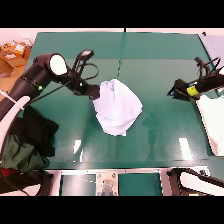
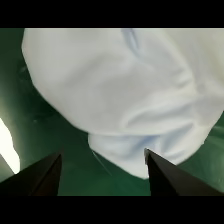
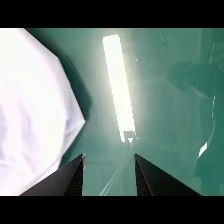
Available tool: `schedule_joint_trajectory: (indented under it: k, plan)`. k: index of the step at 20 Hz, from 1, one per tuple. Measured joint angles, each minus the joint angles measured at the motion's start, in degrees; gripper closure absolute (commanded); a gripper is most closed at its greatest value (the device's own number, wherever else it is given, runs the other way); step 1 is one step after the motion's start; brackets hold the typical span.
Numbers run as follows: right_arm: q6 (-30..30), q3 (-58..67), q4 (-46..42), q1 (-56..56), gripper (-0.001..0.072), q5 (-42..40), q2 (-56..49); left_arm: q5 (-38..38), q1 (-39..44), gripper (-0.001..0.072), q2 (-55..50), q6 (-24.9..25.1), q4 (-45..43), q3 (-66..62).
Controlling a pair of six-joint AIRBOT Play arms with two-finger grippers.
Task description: Fold the shirts.
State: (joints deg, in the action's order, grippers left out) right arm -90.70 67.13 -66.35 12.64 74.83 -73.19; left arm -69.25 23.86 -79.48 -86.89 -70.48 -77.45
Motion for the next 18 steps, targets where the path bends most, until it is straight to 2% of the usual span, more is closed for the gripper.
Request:
schedule_joint_trajectory:
  k: [3, 7, 8, 9, 11, 12, 13, 14, 15, 16, 18]
  plan:
    - [3.3, -5.4, 3.6, 0.2, 0.0355, -4.2, -1.9, -1.8, -1.0, 0.0124, -0.1, 0.2, 4.9, 8.3]
    - [7.1, -8.3, 8.3, -2.3, 0.0355, -8.1, -7.7, 8.2, 0.9, 0.0126, -0.2, 2.2, 13.9, 20.6]
    - [7.6, -8.7, 8.9, -3.5, 0.0355, -9.0, -9.4, 11.6, 1.7, 0.0189, -0.2, 2.5, 15.5, 22.7]
    - [8.2, -8.9, 9.7, -4.9, 0.0356, -10.0, -11.1, 14.6, 2.4, 0.0294, -0.3, 2.7, 16.9, 24.3]
    - [9.2, -9.2, 11.7, -7.8, 0.0355, -11.8, -14.2, 19.2, 3.4, 0.0342, -0.6, 3.0, 19.2, 26.5]
    - [9.8, -9.2, 13.2, -9.0, 0.0356, -12.3, -15.5, 20.8, 3.6, 0.0546, -0.7, 3.1, 19.9, 27.2]
    - [10.5, -9.2, 15.0, -10.3, 0.0357, -13.2, -16.7, 22.1, 3.8, 0.0682, -0.8, 3.2, 20.4, 27.6]
    - [11.1, -9.2, 16.7, -11.4, 0.0394, -13.7, -17.6, 23.2, 3.9, 0.0682, -0.9, 3.6, 20.8, 28.0]
    - [11.7, -9.2, 17.4, -12.3, 0.057, -14.6, -18.6, 23.6, 4.0, 0.0682, -0.9, 3.8, 21.1, 28.2]
    - [12.2, -9.3, 18.1, -13.0, 0.0696, -15.5, -19.3, 24.0, 4.0, 0.0682, -0.9, 4.3, 21.3, 28.4]
    - [13.5, -9.1, 19.6, -13.6, 0.0696, -15.9, -20.2, 23.6, 3.0, 0.0683, -0.9, 4.9, 20.5, 28.0]
